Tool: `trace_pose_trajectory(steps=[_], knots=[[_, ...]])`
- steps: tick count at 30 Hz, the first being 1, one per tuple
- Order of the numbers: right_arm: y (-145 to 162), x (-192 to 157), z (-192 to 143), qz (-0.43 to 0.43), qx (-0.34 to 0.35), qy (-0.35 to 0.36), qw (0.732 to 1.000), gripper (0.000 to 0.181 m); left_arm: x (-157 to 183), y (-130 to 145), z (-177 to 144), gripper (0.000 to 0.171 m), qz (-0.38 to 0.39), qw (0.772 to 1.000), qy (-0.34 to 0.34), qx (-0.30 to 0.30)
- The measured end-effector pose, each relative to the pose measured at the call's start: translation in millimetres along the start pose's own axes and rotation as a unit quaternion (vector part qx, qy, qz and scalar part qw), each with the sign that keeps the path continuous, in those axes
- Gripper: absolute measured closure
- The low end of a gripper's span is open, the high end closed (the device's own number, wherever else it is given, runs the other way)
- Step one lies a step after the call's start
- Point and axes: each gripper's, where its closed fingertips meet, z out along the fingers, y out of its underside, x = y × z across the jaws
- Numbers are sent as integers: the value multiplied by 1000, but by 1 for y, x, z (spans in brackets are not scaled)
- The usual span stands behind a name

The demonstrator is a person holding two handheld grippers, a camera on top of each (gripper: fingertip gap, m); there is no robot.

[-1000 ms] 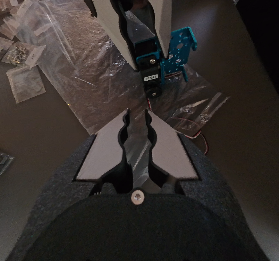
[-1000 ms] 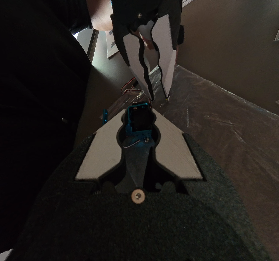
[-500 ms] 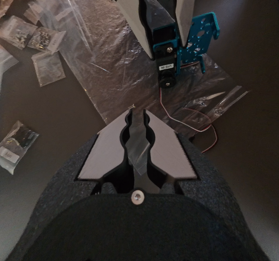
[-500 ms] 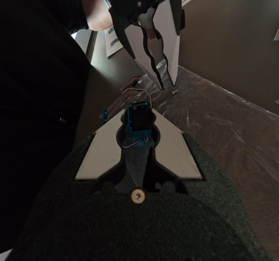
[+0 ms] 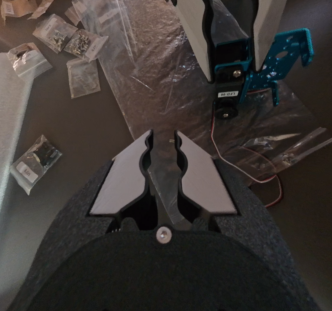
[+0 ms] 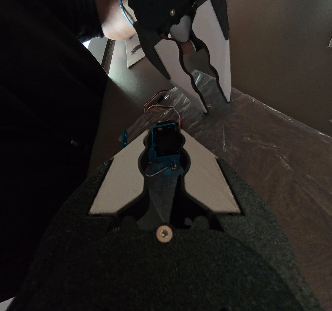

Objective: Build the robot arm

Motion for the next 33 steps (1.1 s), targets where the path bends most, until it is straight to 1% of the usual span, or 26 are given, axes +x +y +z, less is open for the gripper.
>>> trace_pose_trajectory(steps=[7, 11, 15, 19, 22, 26, 33], knots=[[0, -1, 0, 1, -1, -2, 1000, 154, 0, 10, -15, 147, -18, 1000, -19, -3], [0, -1, 1, 3, -1, -4, 1000, 154, 1, 14, -14, 148, -16, 1000, -20, -1], [1, -1, 1, 2, -2, -5, 1000, 154, 4, 9, -10, 151, 5, 1000, -7, 14], [1, -1, 0, 4, -2, -5, 1000, 154, 4, 7, -7, 149, 5, 1000, 23, 10], [1, -1, 0, 5, -2, -5, 1000, 154, 9, 7, -6, 158, -7, 998, 55, 9], [2, -2, 0, 6, -3, -7, 1000, 154, 14, 8, -8, 159, -1, 999, 54, 8], [2, -3, 0, 4, -5, -7, 1000, 154, 29, 11, -13, 159, -11, 997, 74, 9]])
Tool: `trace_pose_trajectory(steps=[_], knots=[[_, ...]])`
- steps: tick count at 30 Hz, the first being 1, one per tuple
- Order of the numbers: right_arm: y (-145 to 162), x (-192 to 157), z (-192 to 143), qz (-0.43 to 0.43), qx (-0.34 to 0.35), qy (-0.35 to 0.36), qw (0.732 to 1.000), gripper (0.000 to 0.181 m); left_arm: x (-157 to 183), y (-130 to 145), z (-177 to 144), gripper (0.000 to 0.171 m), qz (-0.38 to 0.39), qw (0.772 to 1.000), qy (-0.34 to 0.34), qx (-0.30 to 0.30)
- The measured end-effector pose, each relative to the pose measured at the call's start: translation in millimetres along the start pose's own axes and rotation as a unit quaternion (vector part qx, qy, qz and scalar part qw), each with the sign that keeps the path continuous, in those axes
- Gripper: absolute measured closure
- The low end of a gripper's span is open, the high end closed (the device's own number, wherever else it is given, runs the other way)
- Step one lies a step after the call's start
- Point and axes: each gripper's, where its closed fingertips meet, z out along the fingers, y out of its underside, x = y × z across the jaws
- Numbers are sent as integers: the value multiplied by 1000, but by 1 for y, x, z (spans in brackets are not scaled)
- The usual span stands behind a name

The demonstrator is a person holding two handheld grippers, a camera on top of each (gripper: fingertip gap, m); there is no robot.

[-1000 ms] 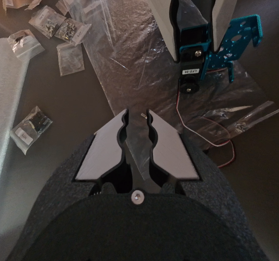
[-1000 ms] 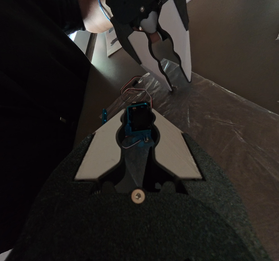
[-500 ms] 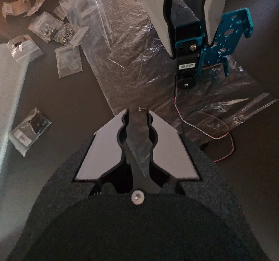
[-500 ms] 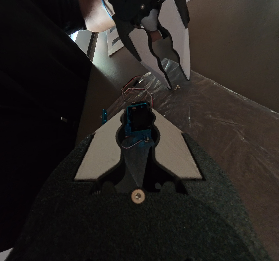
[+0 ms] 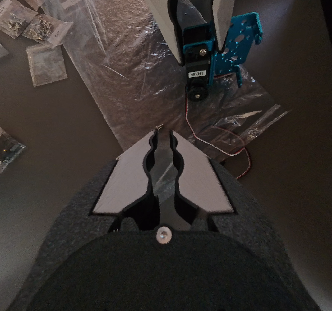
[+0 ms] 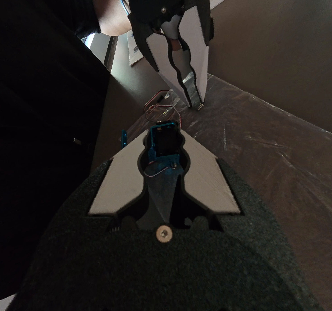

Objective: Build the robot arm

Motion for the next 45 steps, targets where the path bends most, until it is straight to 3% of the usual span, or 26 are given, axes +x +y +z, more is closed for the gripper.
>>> trace_pose_trajectory(steps=[11, 15, 20, 34, 45], knots=[[1, 0, 0, -2, -3, 4, 1000, 154, 0, -8, -1, 149, 39, 998, 40, 28], [1, 0, -1, -1, -3, 3, 1000, 154, -4, -2, 3, 149, 45, 998, 46, 9], [1, 0, -1, -2, -4, 4, 1000, 155, 4, -1, 3, 164, 45, 997, 59, 12], [1, -2, 1, -12, -8, 10, 1000, 155, 9, -11, 5, 170, 57, 998, -28, 25], [-15, 8, -2, -56, 7, 112, 992, 155, -15, -11, -3, 171, -35, 988, -149, 34]])
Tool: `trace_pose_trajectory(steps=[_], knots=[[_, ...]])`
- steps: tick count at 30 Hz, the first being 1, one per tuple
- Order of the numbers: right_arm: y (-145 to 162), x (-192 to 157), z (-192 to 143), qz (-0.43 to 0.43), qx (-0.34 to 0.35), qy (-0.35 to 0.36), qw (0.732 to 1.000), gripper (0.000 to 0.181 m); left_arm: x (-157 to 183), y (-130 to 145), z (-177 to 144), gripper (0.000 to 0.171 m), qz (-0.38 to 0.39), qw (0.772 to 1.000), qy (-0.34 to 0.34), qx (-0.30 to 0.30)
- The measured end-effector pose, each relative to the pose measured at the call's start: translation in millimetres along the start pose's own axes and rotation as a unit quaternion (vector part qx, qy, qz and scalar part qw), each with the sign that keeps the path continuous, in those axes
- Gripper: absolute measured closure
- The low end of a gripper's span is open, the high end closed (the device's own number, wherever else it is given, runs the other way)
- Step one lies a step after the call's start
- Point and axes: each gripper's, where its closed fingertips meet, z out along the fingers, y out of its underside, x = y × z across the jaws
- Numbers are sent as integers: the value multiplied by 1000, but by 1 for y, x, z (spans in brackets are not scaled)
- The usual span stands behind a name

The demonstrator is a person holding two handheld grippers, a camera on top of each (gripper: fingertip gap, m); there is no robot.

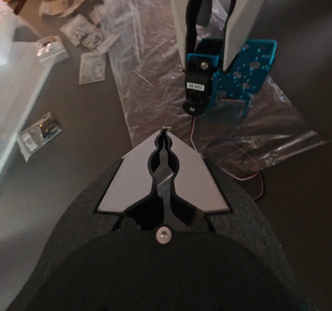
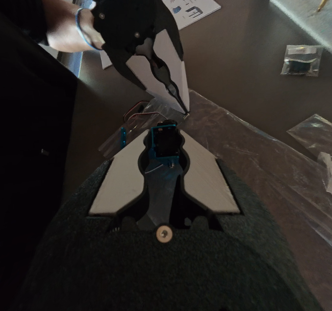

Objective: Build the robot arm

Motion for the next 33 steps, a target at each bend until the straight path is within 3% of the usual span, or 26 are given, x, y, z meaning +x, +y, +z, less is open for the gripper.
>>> trace_pose_trajectory(steps=[6, 13, 16, 20, 23, 26, 30, 33], knots=[[-2, 18, 1, -1, -3, 72, 997, 155, -15, -49, -22, 171, -110, 987, -48, 104], [-2, 19, 3, 11, 7, 70, 997, 155, -5, -61, -10, 171, -163, 977, -73, 118], [-2, 18, 3, 4, 6, 70, 998, 155, -19, -50, -15, 171, -150, 977, -113, 97], [3, 14, -2, 11, -4, 49, 999, 155, -22, -21, -8, 171, -152, 986, -59, 33], [5, 14, -10, 20, -14, 43, 999, 155, -18, -13, 2, 155, -90, 996, -13, 4], [2, 18, -19, 15, -6, 59, 998, 156, -11, -6, 15, 155, -43, 998, 28, -45], [4, 24, -31, 1, -12, 84, 996, 155, -1, -21, 24, 153, -114, 992, 40, -32], [5, 31, -38, -2, -14, 105, 994, 155, -5, -20, 31, 150, -132, 991, -18, -29]])
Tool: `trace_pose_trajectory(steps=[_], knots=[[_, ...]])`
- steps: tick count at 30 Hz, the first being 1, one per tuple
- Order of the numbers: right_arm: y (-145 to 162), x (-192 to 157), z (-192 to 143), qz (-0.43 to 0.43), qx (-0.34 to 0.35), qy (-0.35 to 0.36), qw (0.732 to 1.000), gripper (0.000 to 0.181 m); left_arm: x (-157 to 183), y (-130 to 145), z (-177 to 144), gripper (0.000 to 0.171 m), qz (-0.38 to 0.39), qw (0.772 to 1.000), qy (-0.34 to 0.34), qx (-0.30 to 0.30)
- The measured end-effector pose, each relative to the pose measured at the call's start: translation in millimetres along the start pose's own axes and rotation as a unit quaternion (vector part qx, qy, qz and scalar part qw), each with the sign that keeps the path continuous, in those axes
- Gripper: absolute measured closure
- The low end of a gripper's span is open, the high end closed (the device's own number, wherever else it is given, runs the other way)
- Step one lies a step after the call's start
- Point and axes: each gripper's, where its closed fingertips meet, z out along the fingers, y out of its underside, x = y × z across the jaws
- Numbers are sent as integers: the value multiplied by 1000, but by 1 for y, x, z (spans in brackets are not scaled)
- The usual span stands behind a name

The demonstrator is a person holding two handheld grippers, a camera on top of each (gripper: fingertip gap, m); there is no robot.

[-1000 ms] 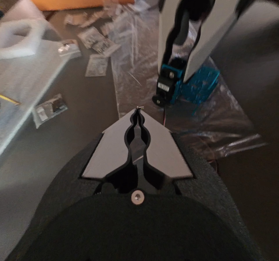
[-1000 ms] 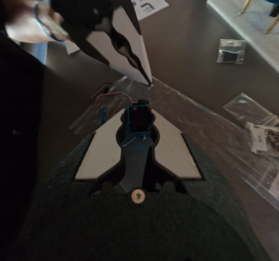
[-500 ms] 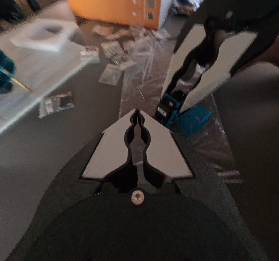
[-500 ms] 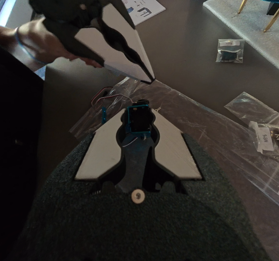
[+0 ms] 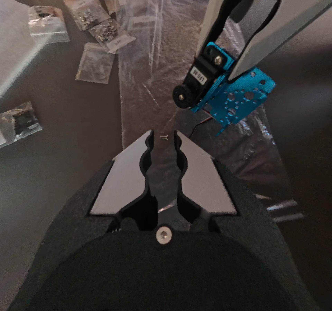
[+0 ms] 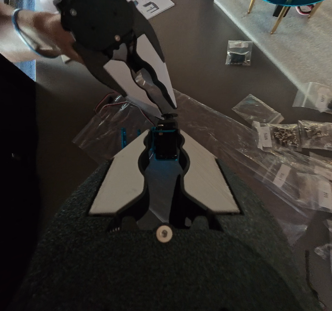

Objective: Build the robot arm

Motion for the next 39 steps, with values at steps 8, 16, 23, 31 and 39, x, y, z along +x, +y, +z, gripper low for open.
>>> trace_pose_trajectory(steps=[8, 16, 23, 31, 39], knots=[[8, -1, 6, -3, -18, -2, 1000, 155, -12, 6, -2, 152, -45, 993, -110, 0], [8, -3, 8, -2, -18, -7, 1000, 155, -5, -1, -14, 152, -51, 992, -111, 16], [9, -2, 9, 0, -20, -8, 1000, 154, -7, 12, -5, 151, -51, 991, -126, -18], [10, -2, 10, 4, -22, -11, 1000, 155, -15, 23, -18, 148, -59, 987, -145, -30], [11, -3, 10, 5, -23, -15, 1000, 155, -18, 29, -24, 154, -66, 987, -141, -43]])
